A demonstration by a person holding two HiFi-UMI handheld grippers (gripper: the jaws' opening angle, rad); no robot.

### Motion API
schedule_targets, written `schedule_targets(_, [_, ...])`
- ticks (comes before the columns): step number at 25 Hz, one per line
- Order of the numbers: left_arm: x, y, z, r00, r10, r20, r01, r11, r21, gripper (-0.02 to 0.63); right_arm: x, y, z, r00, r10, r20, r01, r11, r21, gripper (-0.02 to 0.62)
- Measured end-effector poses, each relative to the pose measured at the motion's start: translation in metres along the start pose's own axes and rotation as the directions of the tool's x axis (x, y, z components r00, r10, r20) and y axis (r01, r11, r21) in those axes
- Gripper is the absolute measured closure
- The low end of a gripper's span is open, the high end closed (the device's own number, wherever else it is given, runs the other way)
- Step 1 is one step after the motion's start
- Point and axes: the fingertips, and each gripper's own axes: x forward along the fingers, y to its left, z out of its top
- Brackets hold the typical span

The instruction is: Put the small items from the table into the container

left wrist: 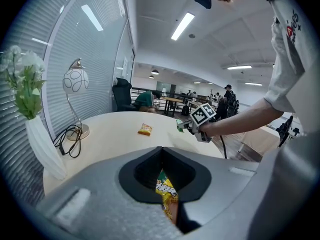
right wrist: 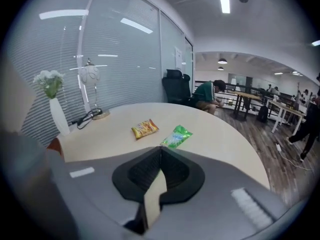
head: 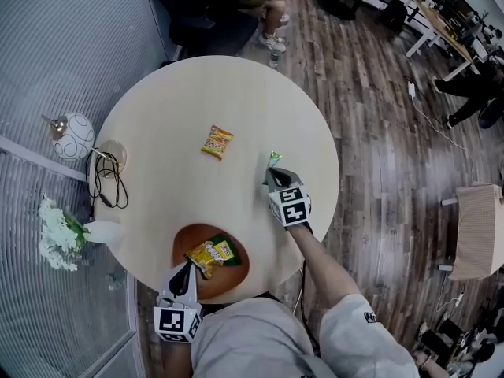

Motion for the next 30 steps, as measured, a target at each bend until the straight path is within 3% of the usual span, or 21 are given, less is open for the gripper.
schedule_targets(3, [0.000,0.000,0.001,1.000,0.006,0.012,-0.006,1.000,-0.004,0.618,-0.024,0.040,0.021,0.992,0.111,0.052,-0.108,0.992,-0.060,0.591])
schedule_targets(7, [-0.001,0.001,0.003,0.999,0.020,0.031,-0.020,1.000,-0.011,0.618,-0.060,0.106,0.026,0.959,0.276,0.067,-0.266,0.955,-0.135,0.592])
schedule_targets(15, [-0.011,0.011,0.000,0.997,0.060,0.054,-0.058,0.998,-0.032,0.618,-0.111,0.215,-0.012,0.882,0.471,0.014,-0.462,0.869,-0.177,0.592])
schedule_targets(20, [-0.022,0.013,-0.005,0.995,0.082,0.057,-0.079,0.996,-0.047,0.618,-0.126,0.251,-0.050,0.858,0.507,-0.083,-0.512,0.831,-0.218,0.591])
schedule_targets(25, [-0.027,0.016,-0.009,0.994,0.094,0.061,-0.091,0.995,-0.052,0.618,-0.120,0.262,-0.085,0.858,0.453,-0.242,-0.507,0.818,-0.270,0.588])
schedule_targets(30, [-0.033,0.015,-0.014,0.993,0.101,0.057,-0.098,0.994,-0.057,0.618,-0.117,0.266,-0.092,0.851,0.447,-0.275,-0.515,0.812,-0.274,0.532])
